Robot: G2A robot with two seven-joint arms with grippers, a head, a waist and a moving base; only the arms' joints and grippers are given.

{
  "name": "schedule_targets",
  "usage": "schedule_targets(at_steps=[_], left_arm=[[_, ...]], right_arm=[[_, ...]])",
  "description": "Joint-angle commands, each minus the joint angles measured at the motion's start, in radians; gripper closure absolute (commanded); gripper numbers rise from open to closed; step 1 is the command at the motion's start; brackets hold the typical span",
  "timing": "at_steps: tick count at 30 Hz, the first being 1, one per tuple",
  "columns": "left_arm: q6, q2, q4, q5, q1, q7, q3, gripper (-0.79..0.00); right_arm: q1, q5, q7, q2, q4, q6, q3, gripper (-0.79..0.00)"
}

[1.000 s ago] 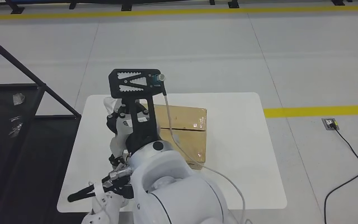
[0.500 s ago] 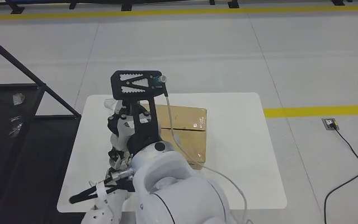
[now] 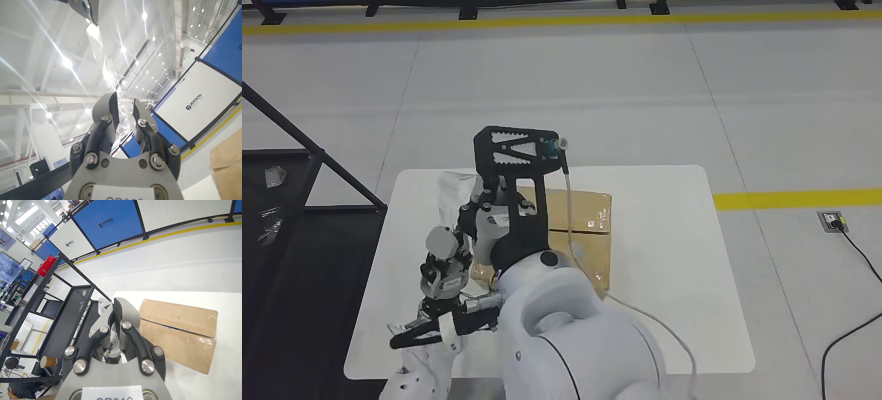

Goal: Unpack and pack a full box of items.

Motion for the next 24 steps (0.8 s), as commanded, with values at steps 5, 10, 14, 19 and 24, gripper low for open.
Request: schedule_targets(at_steps=[5,10,14,19,24], left_arm=[[-0.042,0.003,-0.029,-0.035,0.011,0.010,-0.018,0.000],[-0.172,0.014,-0.064,-0.059,0.036,0.024,-0.053,0.000],[-0.248,0.026,-0.091,0.002,0.064,0.003,-0.094,0.000],[-0.382,0.043,-0.138,0.066,0.089,-0.014,-0.145,0.000],[-0.564,0.058,-0.175,0.071,0.102,-0.003,-0.174,0.000]], right_arm=[[-0.019,-0.013,0.011,0.005,-0.004,0.001,0.013,0.000],[-0.048,-0.025,0.037,0.014,0.011,-0.009,0.044,0.000],[-0.078,-0.025,0.040,0.024,0.021,-0.022,0.085,0.000],[-0.118,-0.042,0.039,0.036,0.040,-0.068,0.137,0.000],[-0.157,-0.054,0.060,0.047,0.055,-0.120,0.177,0.000]])
